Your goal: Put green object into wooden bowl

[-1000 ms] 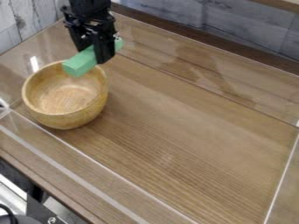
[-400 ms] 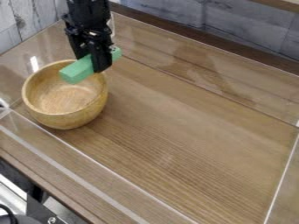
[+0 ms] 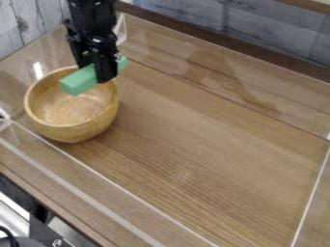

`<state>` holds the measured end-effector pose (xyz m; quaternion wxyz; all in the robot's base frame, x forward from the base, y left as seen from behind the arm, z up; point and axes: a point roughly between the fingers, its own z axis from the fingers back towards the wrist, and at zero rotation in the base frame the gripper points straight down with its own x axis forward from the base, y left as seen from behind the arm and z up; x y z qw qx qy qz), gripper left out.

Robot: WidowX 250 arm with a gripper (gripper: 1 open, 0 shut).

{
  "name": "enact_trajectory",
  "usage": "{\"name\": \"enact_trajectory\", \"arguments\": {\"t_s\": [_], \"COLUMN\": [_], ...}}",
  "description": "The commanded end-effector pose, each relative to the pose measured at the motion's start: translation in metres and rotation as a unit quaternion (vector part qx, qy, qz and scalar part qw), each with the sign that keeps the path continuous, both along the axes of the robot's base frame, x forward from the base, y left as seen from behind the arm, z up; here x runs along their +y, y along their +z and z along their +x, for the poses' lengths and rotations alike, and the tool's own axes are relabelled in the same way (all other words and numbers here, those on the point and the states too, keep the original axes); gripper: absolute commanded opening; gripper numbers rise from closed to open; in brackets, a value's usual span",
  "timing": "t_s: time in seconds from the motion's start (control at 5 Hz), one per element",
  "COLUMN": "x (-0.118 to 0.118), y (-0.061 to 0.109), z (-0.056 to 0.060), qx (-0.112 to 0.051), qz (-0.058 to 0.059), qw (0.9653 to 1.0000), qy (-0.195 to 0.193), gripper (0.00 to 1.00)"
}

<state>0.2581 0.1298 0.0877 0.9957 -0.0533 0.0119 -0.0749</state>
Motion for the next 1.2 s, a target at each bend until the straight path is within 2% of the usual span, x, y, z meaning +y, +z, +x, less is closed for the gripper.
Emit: {"name": "enact_trajectory", "arguments": {"t_s": [0.0, 0.4, 0.6, 1.0], "x": [0.015, 0.024, 0.026, 0.018], "y": [0.016, -0.008, -0.012, 0.021], "z": [0.012, -0.004, -0.009, 0.009], "qx": [-0.021, -0.008, -0.003, -0.015], "qz": [0.017, 0.020, 0.019, 0.014], "qw": [0.9995, 0.9955, 0.9919, 0.9855], "qy": [0.019, 0.092, 0.126, 0.168], "gripper": [0.00, 0.00, 1.00, 1.00]}}
